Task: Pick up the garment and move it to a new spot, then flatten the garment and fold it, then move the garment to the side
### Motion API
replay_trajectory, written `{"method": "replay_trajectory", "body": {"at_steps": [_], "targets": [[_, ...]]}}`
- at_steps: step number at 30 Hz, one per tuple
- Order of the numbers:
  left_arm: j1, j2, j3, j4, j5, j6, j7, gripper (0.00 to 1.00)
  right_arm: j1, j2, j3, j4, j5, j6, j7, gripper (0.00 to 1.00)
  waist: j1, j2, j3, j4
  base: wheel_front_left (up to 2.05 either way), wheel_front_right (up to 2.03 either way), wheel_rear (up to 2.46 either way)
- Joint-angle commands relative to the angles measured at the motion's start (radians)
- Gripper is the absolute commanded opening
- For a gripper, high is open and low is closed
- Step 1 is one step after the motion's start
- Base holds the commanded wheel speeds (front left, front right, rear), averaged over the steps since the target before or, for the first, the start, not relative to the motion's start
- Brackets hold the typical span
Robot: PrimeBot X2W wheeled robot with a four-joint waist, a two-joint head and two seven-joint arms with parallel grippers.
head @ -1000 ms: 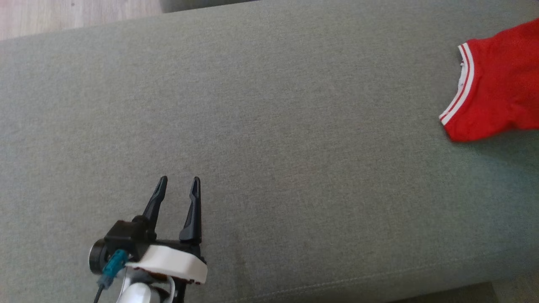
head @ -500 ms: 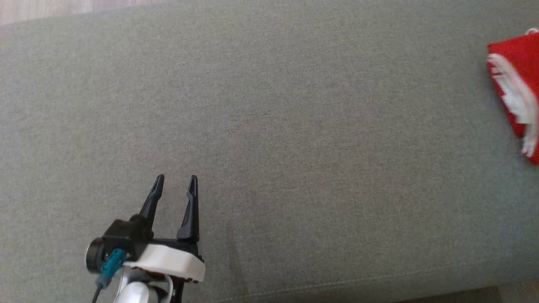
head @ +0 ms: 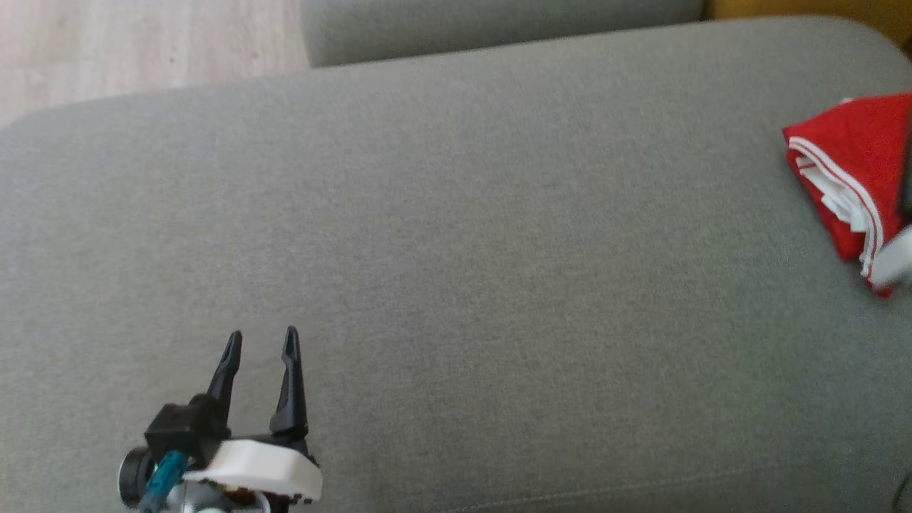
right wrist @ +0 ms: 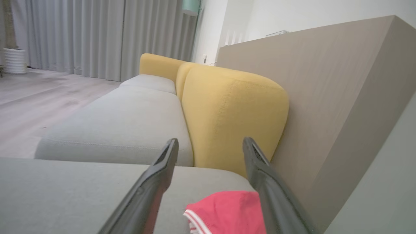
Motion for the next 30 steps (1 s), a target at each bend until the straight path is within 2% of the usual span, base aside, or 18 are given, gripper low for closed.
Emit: {"method": "replay_trajectory", "body": {"at_steps": [1,4,8,13,17,23,28,29,30], "targets": [[-0.021,-0.002,0.043,-0.023,0.007,0.005,-0.012,1.00,0.046,0.013,0.027,-0.084,0.010,-0.001,-0.014,1.00,0.0000,0.0000,-0.030,0.020,0.00,0.00,0.00],[-0.010,-0.002,0.062,0.006,0.023,0.006,-0.012,1.00,0.173,0.072,0.037,-0.163,0.029,-0.001,-0.031,1.00,0.0000,0.0000,-0.055,0.045,0.00,0.00,0.00],[-0.005,-0.002,0.090,0.029,0.048,0.010,-0.012,1.00,0.309,0.153,0.079,-0.192,0.078,-0.001,-0.067,1.00,0.0000,0.0000,-0.069,0.068,0.00,0.00,0.00],[0.002,-0.002,0.106,0.045,0.060,0.001,-0.012,1.00,0.413,0.182,0.167,-0.114,0.077,-0.001,-0.163,1.00,0.0000,0.0000,-0.080,0.094,0.00,0.00,0.00],[-0.001,-0.002,0.106,0.058,0.066,-0.010,-0.012,1.00,0.444,0.200,0.181,-0.047,0.063,-0.001,-0.220,1.00,0.0000,0.0000,-0.089,0.114,0.00,0.00,0.00],[-0.005,-0.002,0.102,0.069,0.062,-0.007,-0.012,1.00,0.451,0.211,0.178,0.016,0.036,-0.001,-0.250,1.00,0.0000,0.0000,-0.101,0.126,0.00,0.00,0.00],[0.001,-0.002,0.104,0.067,0.057,0.012,-0.012,1.00,0.430,0.213,0.194,0.045,0.040,-0.001,-0.259,1.00,0.0000,0.0000,-0.107,0.125,0.00,0.00,0.00],[0.020,-0.001,0.068,0.099,0.054,0.010,0.001,0.00,0.468,0.220,0.168,0.076,0.037,0.000,-0.247,0.00,0.0000,0.0000,-0.108,0.126,0.00,0.00,0.00],[0.021,0.000,0.067,0.113,0.053,0.011,0.002,0.00,0.469,0.220,0.168,0.089,0.038,0.000,-0.246,0.00,0.0000,0.0000,-0.108,0.126,0.00,0.00,0.00]]}}
